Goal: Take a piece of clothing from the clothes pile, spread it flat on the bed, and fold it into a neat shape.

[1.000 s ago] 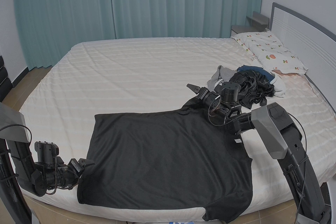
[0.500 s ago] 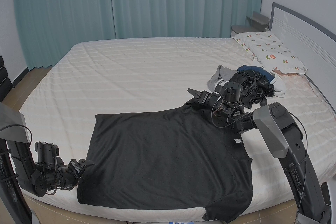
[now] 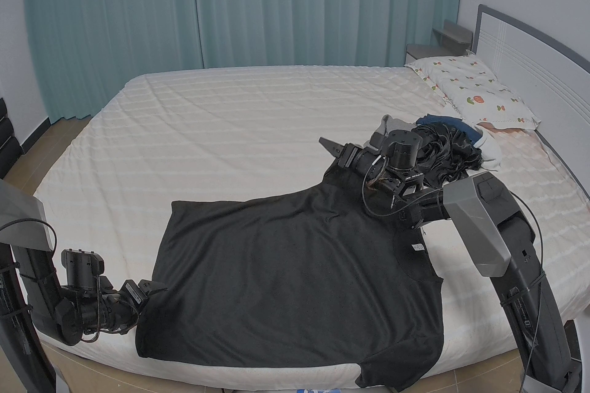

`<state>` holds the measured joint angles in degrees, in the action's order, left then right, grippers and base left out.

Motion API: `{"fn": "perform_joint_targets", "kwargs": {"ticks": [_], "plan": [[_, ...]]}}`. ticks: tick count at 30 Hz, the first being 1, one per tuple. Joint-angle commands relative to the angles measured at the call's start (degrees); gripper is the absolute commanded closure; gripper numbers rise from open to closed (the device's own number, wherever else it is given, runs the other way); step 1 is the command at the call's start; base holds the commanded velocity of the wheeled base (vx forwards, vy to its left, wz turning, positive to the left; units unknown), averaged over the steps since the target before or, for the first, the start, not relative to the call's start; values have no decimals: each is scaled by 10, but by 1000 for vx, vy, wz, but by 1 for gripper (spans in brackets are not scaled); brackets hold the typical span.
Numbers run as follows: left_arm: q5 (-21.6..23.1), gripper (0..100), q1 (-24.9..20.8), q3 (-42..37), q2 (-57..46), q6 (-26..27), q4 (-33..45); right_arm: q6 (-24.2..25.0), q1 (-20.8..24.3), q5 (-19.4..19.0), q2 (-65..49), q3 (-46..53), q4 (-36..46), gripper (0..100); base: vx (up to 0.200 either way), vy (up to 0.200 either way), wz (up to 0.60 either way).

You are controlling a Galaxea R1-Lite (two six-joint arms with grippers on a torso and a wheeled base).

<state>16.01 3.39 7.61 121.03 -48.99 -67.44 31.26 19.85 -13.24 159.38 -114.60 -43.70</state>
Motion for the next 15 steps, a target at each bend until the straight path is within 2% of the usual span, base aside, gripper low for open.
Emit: {"fn": "perform_joint_targets", "kwargs": {"ticks": [1,4,11,15], "plan": [[1,0,0,0,1,0,0,-14,-10,-4,54,0,29,0,0,0,0],[0,0,-1,0,1,0,-1,-15,-19,2,61,0,57,0,0,0,0],[1,0,-1,0,2,1,0,-14,-32,43,23,0,95,0,0,0,0],[0,0,-1,-1,2,1,-1,-14,-46,44,5,0,104,0,0,0,0]]}}
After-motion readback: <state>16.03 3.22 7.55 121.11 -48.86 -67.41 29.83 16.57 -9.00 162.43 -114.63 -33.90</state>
